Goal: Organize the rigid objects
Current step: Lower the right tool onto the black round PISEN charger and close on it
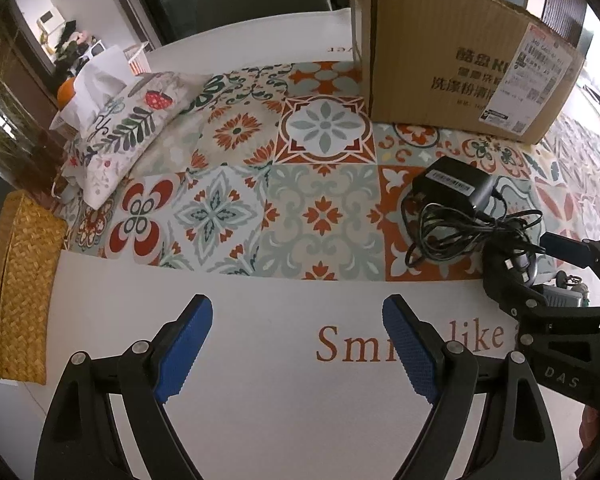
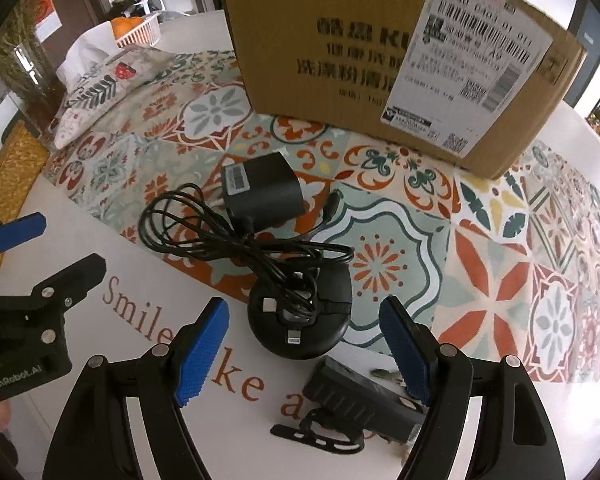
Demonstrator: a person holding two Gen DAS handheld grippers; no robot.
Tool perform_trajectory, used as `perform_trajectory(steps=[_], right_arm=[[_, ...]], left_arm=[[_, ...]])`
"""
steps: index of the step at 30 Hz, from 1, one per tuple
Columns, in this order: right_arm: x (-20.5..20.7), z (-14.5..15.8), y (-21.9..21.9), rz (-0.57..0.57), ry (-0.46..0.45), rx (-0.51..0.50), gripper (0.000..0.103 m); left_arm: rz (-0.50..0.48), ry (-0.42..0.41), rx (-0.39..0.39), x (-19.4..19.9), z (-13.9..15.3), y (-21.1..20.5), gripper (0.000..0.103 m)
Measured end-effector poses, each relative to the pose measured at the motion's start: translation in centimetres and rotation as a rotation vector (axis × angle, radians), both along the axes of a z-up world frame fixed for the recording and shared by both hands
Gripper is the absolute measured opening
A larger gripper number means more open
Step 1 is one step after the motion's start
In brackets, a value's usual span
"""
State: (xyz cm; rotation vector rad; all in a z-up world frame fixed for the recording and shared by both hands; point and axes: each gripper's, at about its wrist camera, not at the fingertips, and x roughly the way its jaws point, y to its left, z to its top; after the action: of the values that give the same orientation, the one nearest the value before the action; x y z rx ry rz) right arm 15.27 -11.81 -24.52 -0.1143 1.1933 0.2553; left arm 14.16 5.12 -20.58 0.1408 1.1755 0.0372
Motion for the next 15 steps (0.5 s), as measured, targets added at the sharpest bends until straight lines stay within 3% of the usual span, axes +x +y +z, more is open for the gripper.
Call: perform_trajectory(steps=[7, 15], right_arm=[[0.6, -1.0, 0.4, -0.007, 0.013, 0.005, 0.075], [0.7, -1.3, 0.8, 0.002, 0.015, -0.006, 0.056]], left_arm=[[0.027, 0.016, -0.006, 0.1, -0.5, 0.5, 0.087], [0.031, 0.022, -0.005, 0.0, -0.6, 0.4, 0.087]])
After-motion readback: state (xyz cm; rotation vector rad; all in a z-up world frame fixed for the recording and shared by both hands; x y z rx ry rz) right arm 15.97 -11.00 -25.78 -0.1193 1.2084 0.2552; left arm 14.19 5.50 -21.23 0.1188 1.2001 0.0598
